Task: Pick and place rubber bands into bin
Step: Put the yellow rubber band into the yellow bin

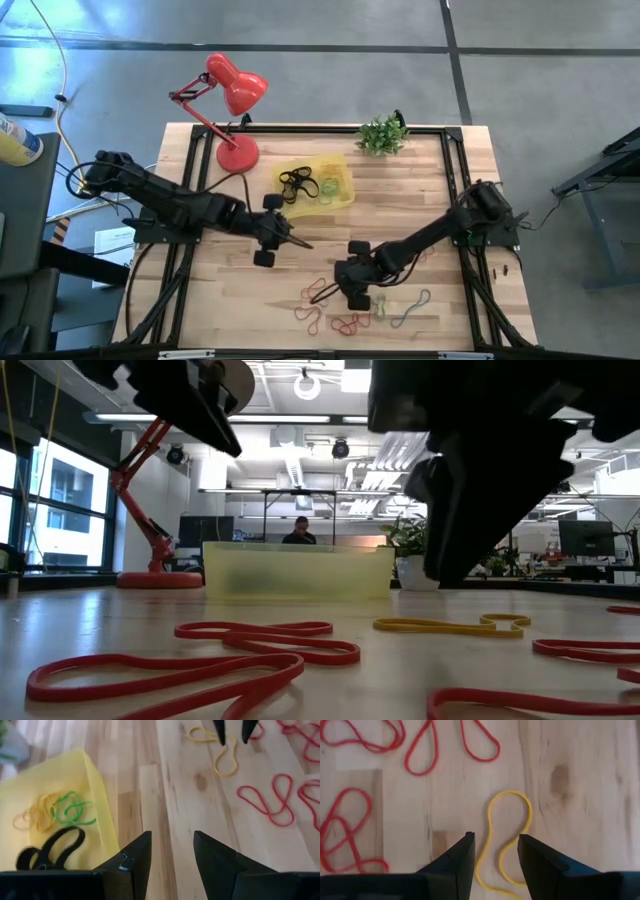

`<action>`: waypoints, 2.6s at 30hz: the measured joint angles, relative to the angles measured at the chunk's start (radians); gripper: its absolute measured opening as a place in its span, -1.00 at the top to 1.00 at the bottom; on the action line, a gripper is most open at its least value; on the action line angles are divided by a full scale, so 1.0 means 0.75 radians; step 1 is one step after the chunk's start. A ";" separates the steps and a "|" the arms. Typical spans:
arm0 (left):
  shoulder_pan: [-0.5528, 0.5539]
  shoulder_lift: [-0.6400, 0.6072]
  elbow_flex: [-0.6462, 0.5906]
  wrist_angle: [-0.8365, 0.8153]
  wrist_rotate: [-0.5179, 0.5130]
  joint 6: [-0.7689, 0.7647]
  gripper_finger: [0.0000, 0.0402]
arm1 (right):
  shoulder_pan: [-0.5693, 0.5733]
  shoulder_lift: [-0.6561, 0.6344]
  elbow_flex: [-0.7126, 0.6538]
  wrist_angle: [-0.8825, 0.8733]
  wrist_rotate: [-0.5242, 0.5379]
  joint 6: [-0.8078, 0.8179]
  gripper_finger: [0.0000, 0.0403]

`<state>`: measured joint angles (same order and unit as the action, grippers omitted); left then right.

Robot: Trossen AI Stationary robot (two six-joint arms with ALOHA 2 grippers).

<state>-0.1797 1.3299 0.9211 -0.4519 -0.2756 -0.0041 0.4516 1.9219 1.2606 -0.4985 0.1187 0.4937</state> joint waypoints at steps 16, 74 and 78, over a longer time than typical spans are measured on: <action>-0.210 -0.018 0.001 -0.029 -0.042 0.139 0.32 | -0.013 0.039 0.000 -0.067 -0.087 0.219 -0.14; -0.218 -0.026 0.001 -0.109 -0.058 0.102 0.32 | 0.047 0.157 0.007 -0.298 0.109 0.421 0.97; -0.217 -0.026 0.001 -0.109 -0.058 0.100 0.32 | 0.048 0.111 0.000 -0.311 0.166 0.421 0.98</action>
<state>-0.3428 1.3102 0.9218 -0.5335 -0.3191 0.0711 0.4873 2.0051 1.2607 -0.7317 0.2429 0.8097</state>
